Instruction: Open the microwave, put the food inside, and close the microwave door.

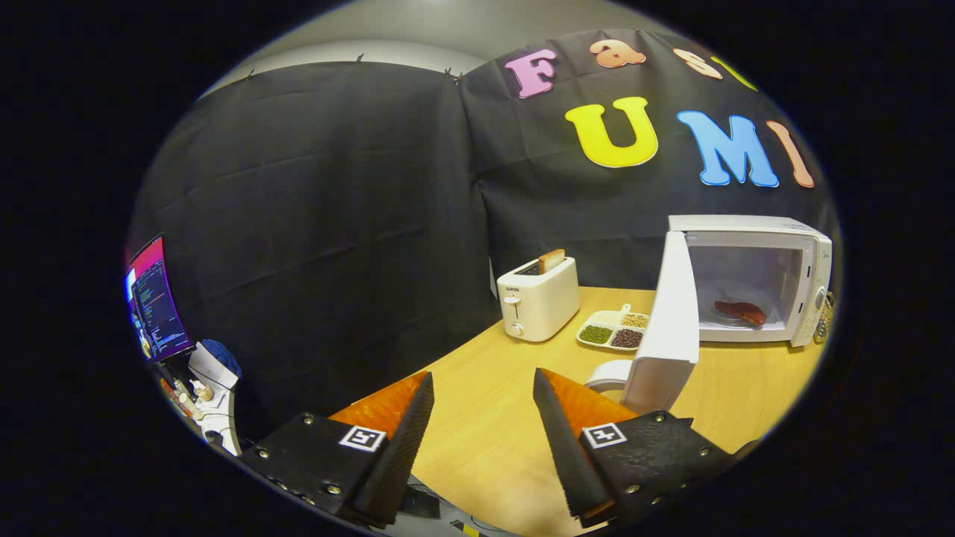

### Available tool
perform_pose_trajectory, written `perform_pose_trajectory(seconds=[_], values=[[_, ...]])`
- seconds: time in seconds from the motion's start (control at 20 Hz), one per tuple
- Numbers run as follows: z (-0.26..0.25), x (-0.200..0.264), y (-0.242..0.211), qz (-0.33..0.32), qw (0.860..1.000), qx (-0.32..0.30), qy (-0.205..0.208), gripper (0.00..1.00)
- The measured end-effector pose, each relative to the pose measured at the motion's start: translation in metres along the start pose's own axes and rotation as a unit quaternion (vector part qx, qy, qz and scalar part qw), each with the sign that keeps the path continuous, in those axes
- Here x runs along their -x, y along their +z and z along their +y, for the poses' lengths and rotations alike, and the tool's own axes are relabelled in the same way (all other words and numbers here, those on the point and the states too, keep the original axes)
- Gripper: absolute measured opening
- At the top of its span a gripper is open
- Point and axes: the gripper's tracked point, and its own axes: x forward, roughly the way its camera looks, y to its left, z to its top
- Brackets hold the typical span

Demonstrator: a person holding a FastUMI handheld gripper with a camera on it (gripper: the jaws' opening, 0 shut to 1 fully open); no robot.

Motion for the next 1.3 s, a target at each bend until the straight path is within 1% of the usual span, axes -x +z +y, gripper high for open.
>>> perform_pose_trajectory(seconds=[0.05,0.1,0.2,0.25,0.3,0.5,0.55,0.6,0.65,0.75,0.95,1.1,1.3], values=[[-0.010,0.000,-0.002,0.003,1.000,0.000,-0.014,0.73],[-0.020,-0.001,-0.001,0.004,1.000,-0.003,-0.027,0.67],[-0.035,-0.001,-0.001,0.006,0.999,-0.016,-0.046,0.40],[-0.037,0.001,-0.003,0.008,0.999,-0.020,-0.049,0.20],[-0.039,-0.001,-0.005,0.011,0.999,-0.018,-0.049,0.13],[-0.049,0.010,-0.006,0.018,0.998,0.013,-0.056,0.11],[-0.056,0.017,-0.008,0.012,0.997,0.017,-0.068,0.11],[-0.061,0.016,-0.007,0.013,0.997,0.016,-0.071,0.02],[-0.063,0.017,-0.008,0.015,0.997,0.011,-0.071,0.01],[-0.073,0.023,-0.006,0.015,0.997,0.002,-0.075,0.01],[-0.100,0.033,-0.012,0.024,0.995,-0.014,-0.096,0.01],[-0.125,0.042,-0.014,0.027,0.992,-0.029,-0.117,0.01],[-0.155,0.052,-0.017,0.036,0.989,-0.030,-0.142,0.01]])
